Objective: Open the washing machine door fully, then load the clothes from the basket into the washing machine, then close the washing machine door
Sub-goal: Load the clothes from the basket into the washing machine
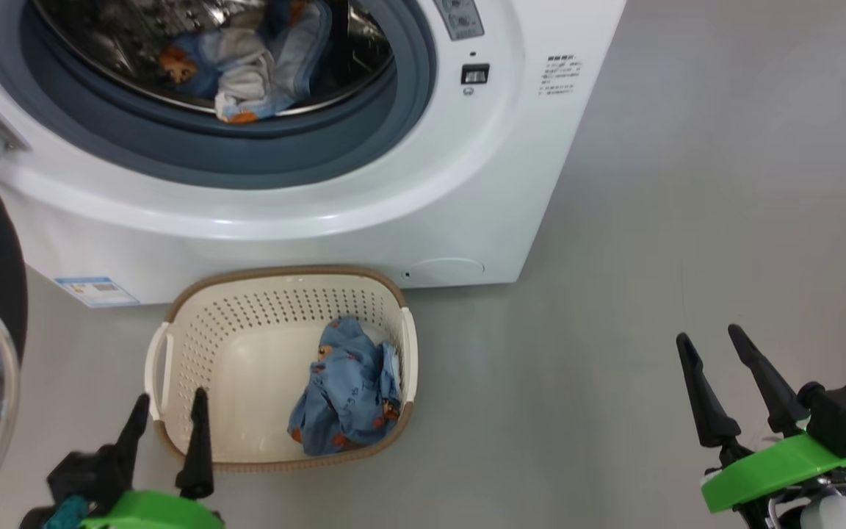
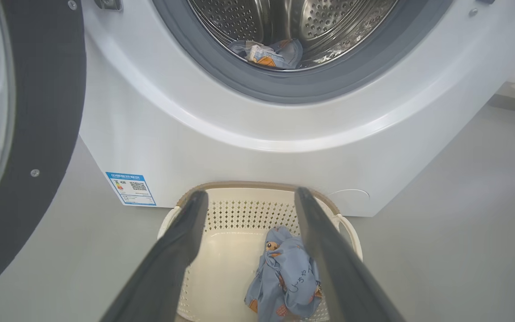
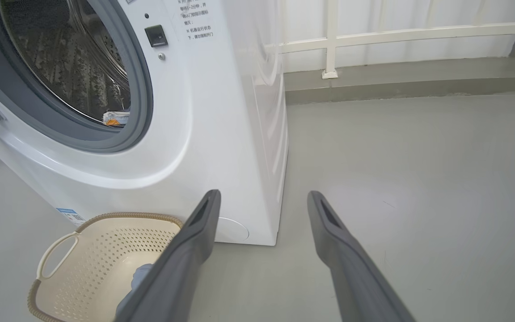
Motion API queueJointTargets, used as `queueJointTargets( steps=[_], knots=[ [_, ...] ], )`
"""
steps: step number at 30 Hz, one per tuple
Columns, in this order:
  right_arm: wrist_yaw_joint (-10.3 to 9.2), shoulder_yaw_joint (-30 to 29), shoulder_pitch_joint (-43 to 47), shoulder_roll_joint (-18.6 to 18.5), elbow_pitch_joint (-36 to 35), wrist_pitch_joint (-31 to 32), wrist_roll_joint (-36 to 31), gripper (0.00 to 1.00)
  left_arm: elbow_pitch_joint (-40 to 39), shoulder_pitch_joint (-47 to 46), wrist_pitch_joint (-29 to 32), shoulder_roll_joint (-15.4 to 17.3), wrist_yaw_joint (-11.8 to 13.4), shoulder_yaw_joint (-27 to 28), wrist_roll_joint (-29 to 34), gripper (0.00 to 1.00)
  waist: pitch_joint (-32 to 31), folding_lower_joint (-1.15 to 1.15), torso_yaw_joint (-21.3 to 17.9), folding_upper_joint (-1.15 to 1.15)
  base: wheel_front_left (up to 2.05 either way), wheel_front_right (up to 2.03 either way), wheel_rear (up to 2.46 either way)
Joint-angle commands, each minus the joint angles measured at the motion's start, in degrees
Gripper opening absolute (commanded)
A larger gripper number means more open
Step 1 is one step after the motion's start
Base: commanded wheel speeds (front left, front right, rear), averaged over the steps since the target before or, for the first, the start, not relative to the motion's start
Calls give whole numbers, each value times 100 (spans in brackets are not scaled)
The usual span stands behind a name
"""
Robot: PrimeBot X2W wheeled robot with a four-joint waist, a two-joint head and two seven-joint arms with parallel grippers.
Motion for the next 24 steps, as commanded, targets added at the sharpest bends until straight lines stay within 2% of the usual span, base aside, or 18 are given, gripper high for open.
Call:
queueJointTargets(
  steps=[1,19,24],
  knots=[
    [9,99,-141,-42,-154,-28,-35,100,-7,-257,-37,141,-13,83,-56,100,181,0,-28,0,0,0,0],
    [9,159,-710,157,-284,-28,-86,100,1889,-1776,-37,474,-13,-1136,-617,100,1139,0,-335,0,0,0,0],
    [9,223,-865,221,-342,-28,-96,100,2542,-2245,-37,581,-13,-1627,-893,100,1408,0,-441,0,0,0,0]
  ],
)
